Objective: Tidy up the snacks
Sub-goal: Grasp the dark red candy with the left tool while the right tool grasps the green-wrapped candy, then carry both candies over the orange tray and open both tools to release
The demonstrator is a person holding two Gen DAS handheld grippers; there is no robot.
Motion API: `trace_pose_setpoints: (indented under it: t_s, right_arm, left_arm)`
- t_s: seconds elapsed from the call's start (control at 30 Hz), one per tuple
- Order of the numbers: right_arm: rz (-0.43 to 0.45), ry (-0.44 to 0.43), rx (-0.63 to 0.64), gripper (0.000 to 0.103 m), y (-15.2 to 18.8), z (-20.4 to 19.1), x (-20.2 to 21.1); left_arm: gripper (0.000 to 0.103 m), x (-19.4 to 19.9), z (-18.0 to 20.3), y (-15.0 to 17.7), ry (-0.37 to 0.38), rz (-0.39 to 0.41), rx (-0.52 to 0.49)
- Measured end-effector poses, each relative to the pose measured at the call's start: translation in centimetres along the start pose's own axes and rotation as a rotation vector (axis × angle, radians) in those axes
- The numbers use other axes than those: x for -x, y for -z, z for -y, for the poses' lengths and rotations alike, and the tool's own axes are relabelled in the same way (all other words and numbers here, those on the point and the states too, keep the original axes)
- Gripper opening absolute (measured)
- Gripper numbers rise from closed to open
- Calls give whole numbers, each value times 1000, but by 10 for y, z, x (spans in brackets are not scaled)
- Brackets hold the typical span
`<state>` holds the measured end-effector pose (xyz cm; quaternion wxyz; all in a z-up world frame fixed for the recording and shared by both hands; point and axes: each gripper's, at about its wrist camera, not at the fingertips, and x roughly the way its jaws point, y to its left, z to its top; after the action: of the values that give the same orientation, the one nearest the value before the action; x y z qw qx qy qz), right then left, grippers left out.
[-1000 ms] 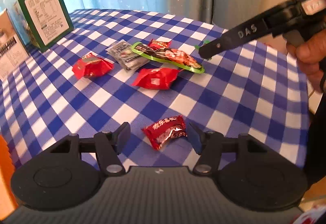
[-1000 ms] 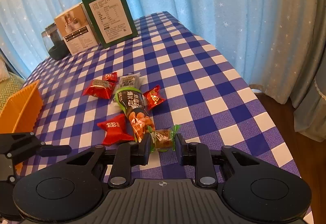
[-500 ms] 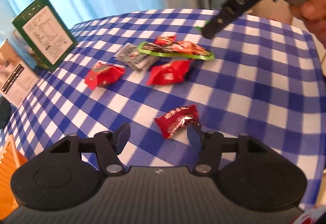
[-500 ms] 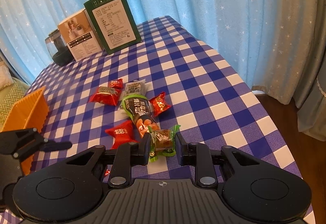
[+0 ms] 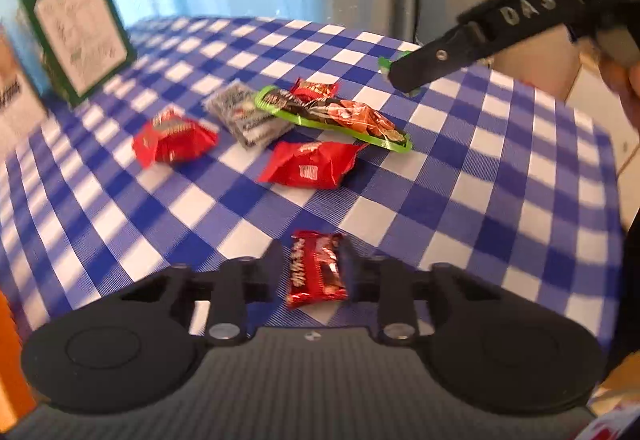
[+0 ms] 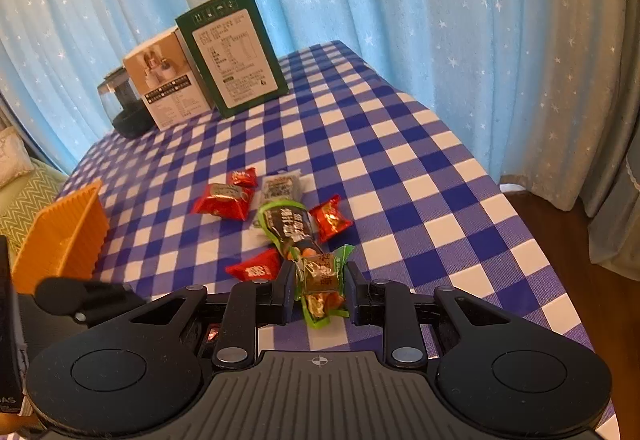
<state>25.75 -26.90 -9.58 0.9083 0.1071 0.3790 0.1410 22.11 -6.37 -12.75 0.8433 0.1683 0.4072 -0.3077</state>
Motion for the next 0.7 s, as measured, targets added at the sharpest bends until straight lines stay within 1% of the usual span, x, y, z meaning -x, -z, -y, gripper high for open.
trace_pose_setpoints:
  t_s: [0.1,0.27,0.47,0.57,0.7]
  right_arm:
    - [1,-13,7,26,-1,-5,2]
    - [0,-27,24,26,-2,-18,2]
    - [11,-85,84,26,0,-48,4]
    - [22,-136,113,26,0,-68,6]
    - [56,-215,165,26,1,-99,9]
  left_arm:
    - [23,3,-5,1,8,-10,104]
    - [22,16,-8,8,-35,0,204]
    - [22,52,-25,7,-155,53,305]
    - [22,76,-39,7,-215,72,355]
    - [22,114,-60,14,-286,81,378]
